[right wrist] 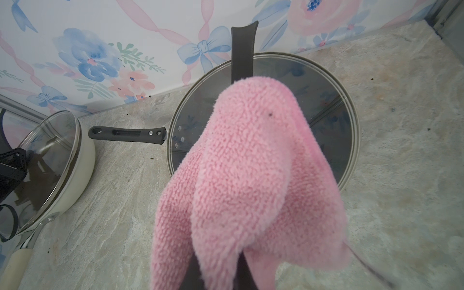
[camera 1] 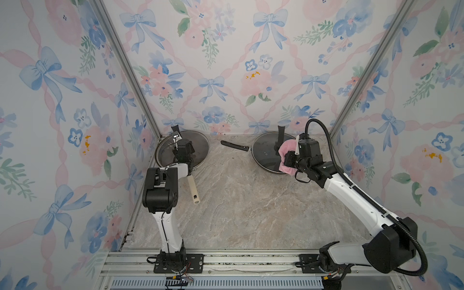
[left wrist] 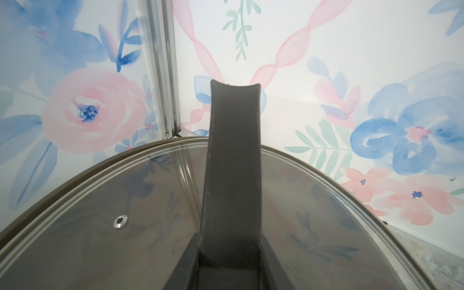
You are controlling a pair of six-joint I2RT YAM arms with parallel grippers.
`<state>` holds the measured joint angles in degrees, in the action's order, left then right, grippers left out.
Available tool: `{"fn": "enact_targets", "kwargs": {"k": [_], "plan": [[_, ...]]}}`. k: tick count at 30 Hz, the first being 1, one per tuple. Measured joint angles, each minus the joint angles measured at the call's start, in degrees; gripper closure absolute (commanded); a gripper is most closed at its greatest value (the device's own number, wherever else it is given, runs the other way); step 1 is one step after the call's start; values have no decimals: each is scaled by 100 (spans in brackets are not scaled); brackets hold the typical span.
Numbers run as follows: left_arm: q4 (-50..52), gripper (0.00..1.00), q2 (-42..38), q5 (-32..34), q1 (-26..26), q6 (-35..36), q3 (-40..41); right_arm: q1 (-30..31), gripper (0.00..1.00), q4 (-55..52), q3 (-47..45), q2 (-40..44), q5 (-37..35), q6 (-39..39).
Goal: Wipe the pot lid with a cloth
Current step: Place the pot lid on the cooking pot.
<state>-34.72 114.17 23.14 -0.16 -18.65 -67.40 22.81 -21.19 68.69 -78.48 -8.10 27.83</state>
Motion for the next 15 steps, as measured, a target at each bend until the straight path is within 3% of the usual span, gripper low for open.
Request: {"fn": "enact_targets", "kwargs": {"k": [15], "plan": [[424, 100, 0, 361, -55, 304, -195, 31, 99, -4, 170, -118, 44, -66]]}}
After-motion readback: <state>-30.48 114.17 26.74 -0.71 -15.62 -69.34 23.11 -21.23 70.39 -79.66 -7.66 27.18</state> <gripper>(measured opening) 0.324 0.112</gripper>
